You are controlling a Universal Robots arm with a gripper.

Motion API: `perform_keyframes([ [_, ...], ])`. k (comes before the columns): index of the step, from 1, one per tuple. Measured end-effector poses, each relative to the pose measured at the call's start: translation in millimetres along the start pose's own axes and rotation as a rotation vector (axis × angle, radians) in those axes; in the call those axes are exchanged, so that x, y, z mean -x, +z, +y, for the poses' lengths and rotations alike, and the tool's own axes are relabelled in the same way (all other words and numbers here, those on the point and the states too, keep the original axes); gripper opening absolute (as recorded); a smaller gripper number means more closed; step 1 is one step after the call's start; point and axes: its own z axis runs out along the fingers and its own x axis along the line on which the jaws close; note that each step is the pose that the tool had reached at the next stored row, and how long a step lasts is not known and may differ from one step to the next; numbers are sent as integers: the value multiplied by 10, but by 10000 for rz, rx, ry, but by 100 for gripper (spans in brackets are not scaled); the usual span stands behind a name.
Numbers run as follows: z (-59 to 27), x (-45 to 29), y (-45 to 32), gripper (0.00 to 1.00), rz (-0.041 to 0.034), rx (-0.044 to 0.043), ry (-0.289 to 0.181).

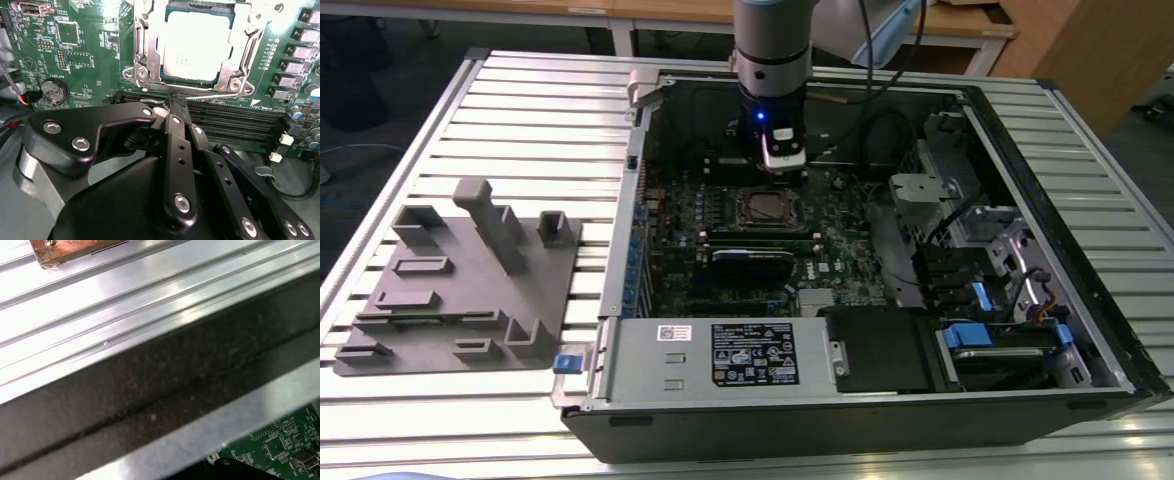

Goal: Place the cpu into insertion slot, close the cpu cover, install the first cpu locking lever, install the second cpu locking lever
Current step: 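Install the first cpu locking lever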

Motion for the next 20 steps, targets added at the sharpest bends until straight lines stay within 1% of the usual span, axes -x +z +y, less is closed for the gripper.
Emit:
perform_keyframes([
  [7, 9, -5, 6, 10, -4, 6, 8],
  [14, 3, -7, 38, 10, -94, 49, -4],
  [20, 2, -7, 45, 10, -107, 55, -5],
])
